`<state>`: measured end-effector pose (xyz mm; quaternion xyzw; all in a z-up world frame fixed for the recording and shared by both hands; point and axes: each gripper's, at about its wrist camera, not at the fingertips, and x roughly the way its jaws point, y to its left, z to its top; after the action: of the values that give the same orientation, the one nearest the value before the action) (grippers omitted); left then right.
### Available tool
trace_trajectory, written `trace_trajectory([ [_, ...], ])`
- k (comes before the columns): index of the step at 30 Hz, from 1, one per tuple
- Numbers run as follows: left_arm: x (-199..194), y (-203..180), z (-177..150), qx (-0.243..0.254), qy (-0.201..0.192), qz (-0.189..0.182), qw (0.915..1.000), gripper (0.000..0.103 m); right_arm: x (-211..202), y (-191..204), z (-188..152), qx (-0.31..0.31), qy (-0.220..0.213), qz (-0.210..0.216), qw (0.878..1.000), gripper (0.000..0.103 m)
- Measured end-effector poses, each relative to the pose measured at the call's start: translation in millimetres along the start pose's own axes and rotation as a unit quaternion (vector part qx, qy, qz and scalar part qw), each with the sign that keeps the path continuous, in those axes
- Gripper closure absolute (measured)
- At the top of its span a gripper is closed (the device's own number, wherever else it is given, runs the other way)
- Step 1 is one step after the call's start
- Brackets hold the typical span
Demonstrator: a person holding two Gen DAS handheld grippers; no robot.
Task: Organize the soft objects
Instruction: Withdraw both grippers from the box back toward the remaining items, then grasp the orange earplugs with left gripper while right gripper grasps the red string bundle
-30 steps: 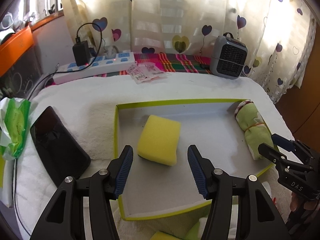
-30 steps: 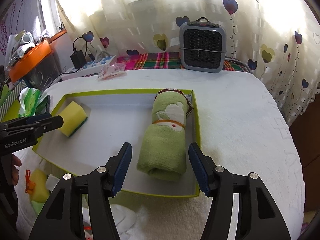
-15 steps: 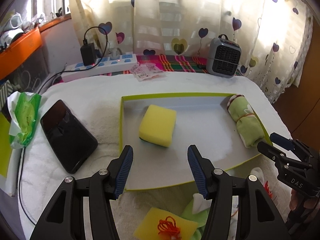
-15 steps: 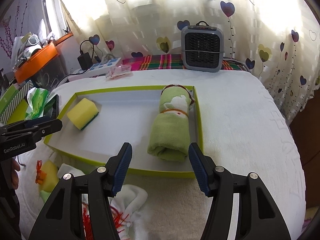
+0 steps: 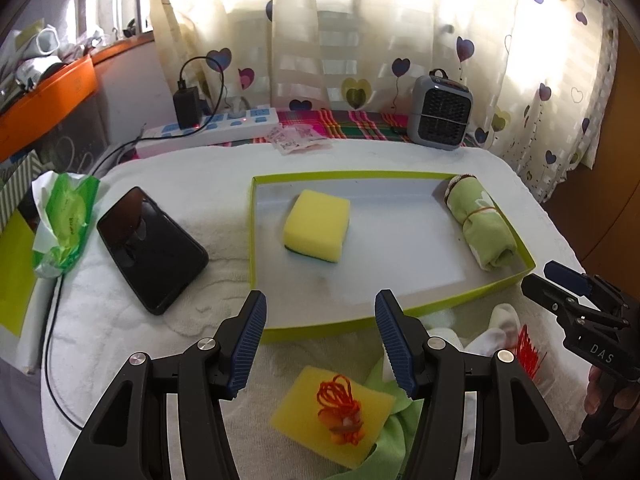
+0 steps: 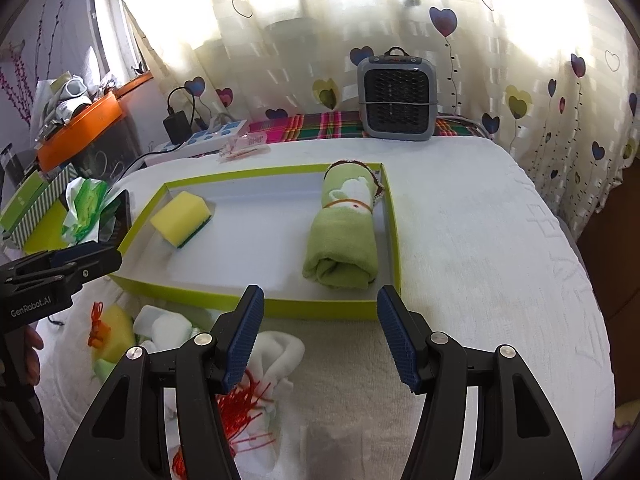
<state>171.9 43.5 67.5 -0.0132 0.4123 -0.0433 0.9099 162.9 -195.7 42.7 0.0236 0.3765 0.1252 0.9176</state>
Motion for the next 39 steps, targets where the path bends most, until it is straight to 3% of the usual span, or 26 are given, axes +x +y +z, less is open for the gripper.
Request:
trace_trajectory([
  [25, -42.0, 51.6, -69.0, -0.062, -0.010, -0.015, 0.9979, 0.047, -49.5, 12.6, -55.2, 0.024, -0.015, 0.022, 0.999, 0.043],
  [34, -36.2, 52.4, -77.9, -0.067, -0.002, -0.056, 0.9961, 0.047, -48.8, 30.4, -72.0, 0.004, -0.003, 0.040, 0.999, 0.043],
  [39, -37.7, 47.1, -73.6, -0.058, -0.004, -0.075, 0.9955, 0.047, -48.4, 37.3, -75.8, 0.004, -0.001, 0.046, 0.999, 0.051],
])
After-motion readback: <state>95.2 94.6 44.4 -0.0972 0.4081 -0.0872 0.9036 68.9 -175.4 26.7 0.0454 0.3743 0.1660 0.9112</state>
